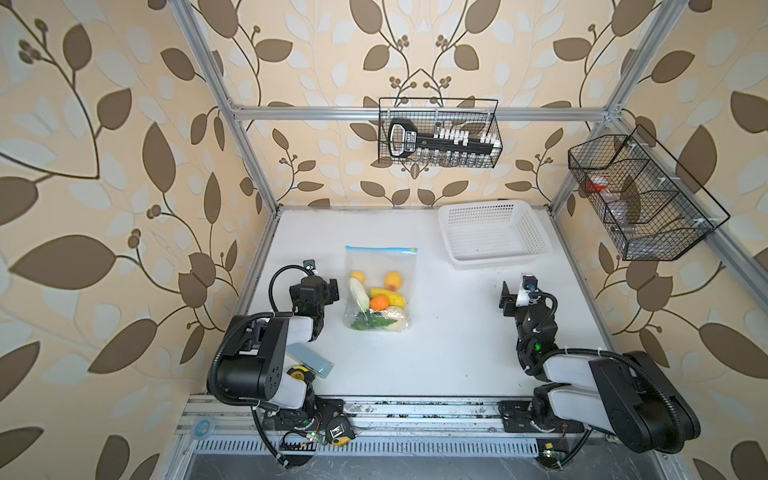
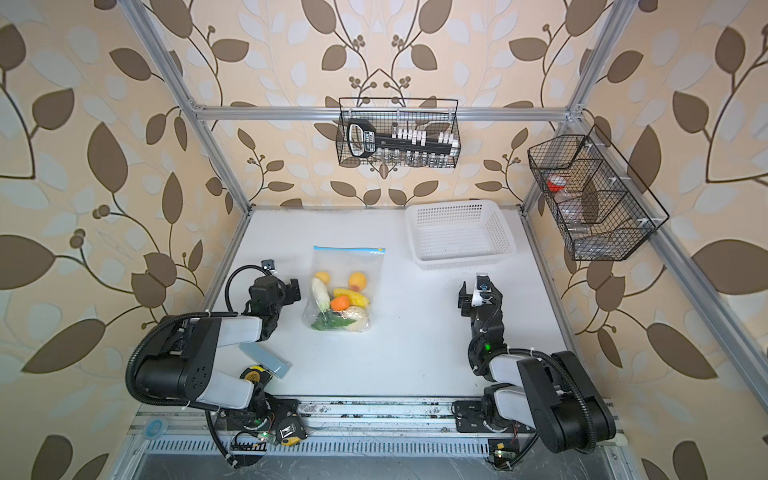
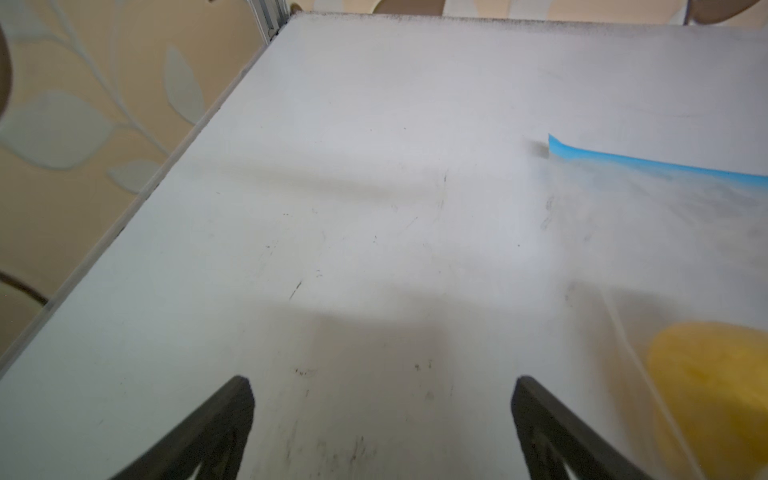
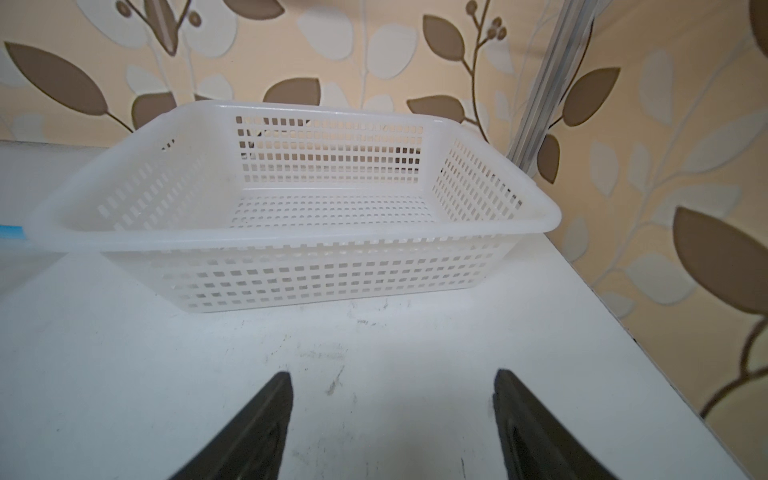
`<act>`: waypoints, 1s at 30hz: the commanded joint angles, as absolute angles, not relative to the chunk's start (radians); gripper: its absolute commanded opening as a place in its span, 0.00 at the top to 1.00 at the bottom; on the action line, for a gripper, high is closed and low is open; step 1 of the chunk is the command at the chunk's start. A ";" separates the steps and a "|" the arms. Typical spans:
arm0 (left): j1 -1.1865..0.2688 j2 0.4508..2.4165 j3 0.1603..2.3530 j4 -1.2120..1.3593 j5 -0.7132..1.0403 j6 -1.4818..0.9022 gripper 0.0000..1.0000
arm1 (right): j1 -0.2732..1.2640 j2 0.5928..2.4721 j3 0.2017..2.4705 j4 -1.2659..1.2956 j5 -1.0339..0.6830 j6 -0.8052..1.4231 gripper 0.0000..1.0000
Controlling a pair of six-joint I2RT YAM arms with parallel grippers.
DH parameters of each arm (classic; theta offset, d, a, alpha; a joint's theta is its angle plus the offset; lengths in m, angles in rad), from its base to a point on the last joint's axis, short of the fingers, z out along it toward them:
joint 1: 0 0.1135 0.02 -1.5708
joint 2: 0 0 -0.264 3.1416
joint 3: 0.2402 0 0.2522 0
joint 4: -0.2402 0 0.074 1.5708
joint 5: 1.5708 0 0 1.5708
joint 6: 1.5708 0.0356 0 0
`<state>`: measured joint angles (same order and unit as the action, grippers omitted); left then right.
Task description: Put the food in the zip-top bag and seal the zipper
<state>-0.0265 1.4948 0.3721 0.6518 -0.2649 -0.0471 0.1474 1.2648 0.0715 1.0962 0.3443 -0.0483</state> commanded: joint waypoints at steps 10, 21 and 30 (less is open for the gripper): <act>0.018 1.505 0.399 0.721 -0.178 -0.051 0.01 | 0.109 1.339 0.103 1.160 0.263 -0.026 0.23; 0.024 1.515 0.413 0.704 -0.167 -0.055 0.01 | 0.018 1.359 0.182 1.032 0.108 0.014 0.00; 0.034 1.532 0.434 0.681 -0.154 -0.058 0.01 | 0.035 1.354 0.170 1.055 0.131 0.009 0.00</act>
<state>0.0196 1.5284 0.4004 0.6708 -0.1707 -0.0528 0.0319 1.3571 0.1715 1.0355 0.1375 0.0181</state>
